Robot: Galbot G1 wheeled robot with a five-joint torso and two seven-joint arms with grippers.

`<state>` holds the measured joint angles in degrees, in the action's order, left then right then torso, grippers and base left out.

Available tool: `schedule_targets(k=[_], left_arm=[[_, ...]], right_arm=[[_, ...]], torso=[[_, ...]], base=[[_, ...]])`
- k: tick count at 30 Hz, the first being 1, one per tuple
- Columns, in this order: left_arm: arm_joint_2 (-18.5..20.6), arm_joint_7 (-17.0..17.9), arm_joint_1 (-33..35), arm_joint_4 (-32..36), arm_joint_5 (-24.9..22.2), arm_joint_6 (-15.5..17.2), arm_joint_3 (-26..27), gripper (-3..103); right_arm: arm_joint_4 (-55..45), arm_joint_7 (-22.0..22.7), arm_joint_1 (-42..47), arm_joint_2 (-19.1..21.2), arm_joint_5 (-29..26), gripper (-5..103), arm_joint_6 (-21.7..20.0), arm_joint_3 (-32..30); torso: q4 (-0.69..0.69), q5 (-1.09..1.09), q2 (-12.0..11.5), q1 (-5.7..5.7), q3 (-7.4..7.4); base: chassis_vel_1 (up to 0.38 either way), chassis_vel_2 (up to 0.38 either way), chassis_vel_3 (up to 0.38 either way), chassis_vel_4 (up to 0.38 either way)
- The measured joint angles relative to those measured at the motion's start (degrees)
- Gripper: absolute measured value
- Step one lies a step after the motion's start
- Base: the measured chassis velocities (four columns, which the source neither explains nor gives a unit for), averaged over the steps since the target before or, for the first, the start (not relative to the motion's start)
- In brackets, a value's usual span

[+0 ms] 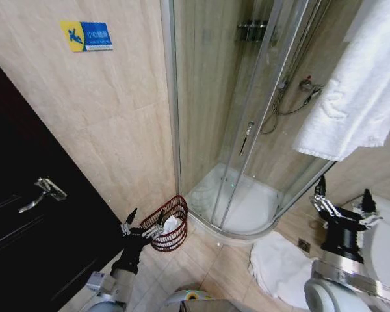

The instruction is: Discard the used towel into the hamper.

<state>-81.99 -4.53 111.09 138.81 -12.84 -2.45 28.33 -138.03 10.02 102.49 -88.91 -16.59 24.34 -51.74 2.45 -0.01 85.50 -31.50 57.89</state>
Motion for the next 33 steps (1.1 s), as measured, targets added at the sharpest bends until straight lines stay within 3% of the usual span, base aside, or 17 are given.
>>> schedule_targets(k=[13,14,17,20,22,27,33], left_arm=[[0.0,0.0,0.0,0.0,0.0,0.0,0.0,100],[0.0,0.0,0.0,0.0,0.0,0.0,0.0,100],[0.0,0.0,0.0,0.0,0.0,0.0,0.0,100],[0.0,0.0,0.0,0.0,0.0,0.0,0.0,100],[0.0,0.0,0.0,0.0,0.0,0.0,0.0,100],[0.0,0.0,0.0,0.0,0.0,0.0,0.0,100],[0.0,0.0,0.0,0.0,0.0,0.0,0.0,100]], right_arm=[[0.3,-0.2,0.1,0.5,-0.1,100,0.1,-0.3],[0.3,-0.2,0.1,0.6,-0.2,100,0.3,-0.3],[0.2,-0.4,0.3,0.6,-0.2,100,0.5,-0.3],[0.5,-1.9,0.3,0.7,-0.2,100,2.5,-0.3],[0.5,-2.8,0.3,1.0,-0.4,100,3.0,-0.4],[0.3,-7.7,0.2,3.1,-2.8,100,4.1,-1.1],[0.5,-8.6,-0.5,3.9,-3.4,100,3.5,-1.0]], torso=[[0.0,-0.01,0.0,-0.01,0.01],[0.01,0.06,0.0,0.0,0.0],[0.01,-0.03,0.0,0.0,0.0],[0.0,0.07,0.0,0.0,0.01],[0.01,0.0,0.0,0.01,-0.01],[0.0,0.06,0.0,-0.02,0.01],[0.02,-0.02,0.0,0.0,0.0]], base=[[-0.214,-0.208,0.216,0.204],[-0.273,-0.288,0.276,0.252],[-0.309,-0.318,0.293,0.298],[-0.321,-0.333,0.344,0.325],[-0.317,-0.334,0.325,0.323],[-0.208,-0.252,0.22,0.192],[0.023,-0.046,0.061,0.025]])
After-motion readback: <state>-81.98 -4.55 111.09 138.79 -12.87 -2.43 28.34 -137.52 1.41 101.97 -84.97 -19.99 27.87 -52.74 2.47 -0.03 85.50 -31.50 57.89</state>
